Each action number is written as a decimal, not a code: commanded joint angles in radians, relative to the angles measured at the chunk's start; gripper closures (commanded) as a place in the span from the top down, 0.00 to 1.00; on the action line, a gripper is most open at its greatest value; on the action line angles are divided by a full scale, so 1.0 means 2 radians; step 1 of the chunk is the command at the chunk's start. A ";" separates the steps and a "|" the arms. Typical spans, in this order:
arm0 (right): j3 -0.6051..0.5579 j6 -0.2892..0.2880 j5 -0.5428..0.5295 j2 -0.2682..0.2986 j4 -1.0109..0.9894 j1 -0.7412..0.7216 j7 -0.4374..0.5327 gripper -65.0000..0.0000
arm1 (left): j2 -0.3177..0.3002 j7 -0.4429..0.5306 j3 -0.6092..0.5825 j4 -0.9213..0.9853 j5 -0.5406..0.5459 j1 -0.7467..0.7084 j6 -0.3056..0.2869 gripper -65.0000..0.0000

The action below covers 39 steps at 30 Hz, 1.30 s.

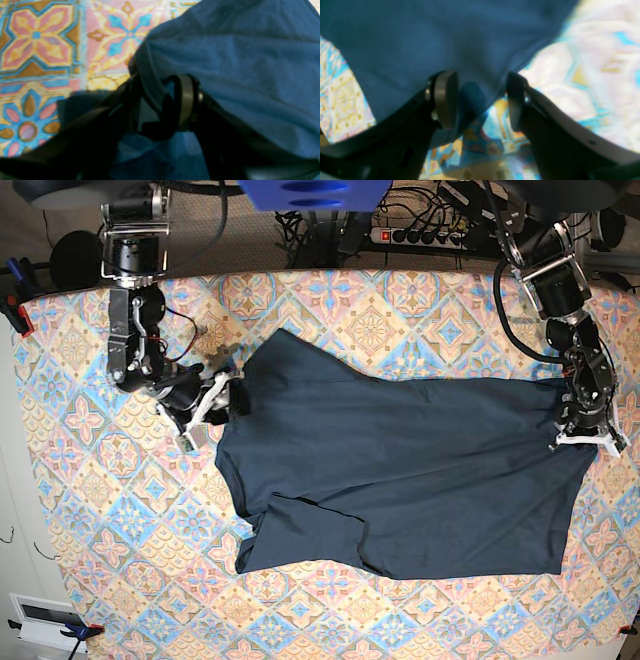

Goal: Layout the t-shirt on the table in an organized manner, then fold the t-shirt properly
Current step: 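Pull the held shirt edge outward with the right gripper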

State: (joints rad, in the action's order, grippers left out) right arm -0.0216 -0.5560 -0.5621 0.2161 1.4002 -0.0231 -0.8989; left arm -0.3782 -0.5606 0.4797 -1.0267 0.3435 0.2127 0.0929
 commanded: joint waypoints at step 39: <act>0.154 -0.071 0.084 -0.003 -0.092 -0.211 0.062 0.04 | -0.012 0.014 -0.028 -0.009 -0.002 0.017 -0.002 0.34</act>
State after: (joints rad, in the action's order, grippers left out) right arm 0.2829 -0.6960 -0.3824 0.1967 1.2034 -0.4191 -0.7940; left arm -0.3771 -0.5564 0.4194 -1.0271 0.3439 0.2195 0.0910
